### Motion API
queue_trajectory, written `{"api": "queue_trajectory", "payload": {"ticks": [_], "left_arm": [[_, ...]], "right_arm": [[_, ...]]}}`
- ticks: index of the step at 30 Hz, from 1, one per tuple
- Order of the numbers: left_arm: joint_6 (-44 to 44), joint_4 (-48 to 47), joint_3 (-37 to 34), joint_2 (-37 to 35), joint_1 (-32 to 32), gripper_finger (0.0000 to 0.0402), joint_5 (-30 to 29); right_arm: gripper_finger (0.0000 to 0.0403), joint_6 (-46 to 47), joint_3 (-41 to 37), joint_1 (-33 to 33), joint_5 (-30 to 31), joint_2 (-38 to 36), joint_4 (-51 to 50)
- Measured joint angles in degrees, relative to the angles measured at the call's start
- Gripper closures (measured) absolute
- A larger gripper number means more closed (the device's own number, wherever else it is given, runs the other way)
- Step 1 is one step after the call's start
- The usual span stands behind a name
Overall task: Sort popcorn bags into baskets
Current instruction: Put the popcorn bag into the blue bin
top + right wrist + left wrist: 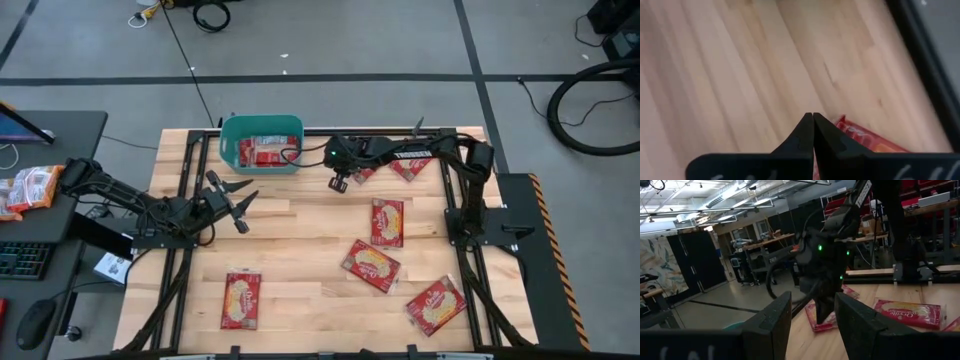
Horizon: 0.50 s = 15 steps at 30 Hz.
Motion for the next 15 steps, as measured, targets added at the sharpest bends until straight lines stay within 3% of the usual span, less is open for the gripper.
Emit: {"api": "queue_trajectory", "payload": {"ticks": [5,15], "left_arm": [[-0.01,0.0,0.0,0.0,0.0,0.0246,0.0],[-0.26,0.03,0.0,-0.02,0.0,0.0246,0.99]], "right_arm": [[0.0385,1.08,0.52,-0.25,1.24,-0.94,-0.42],[0.029,3.88,-3.14,-2.83,1.94,2.37,4.85]]}}
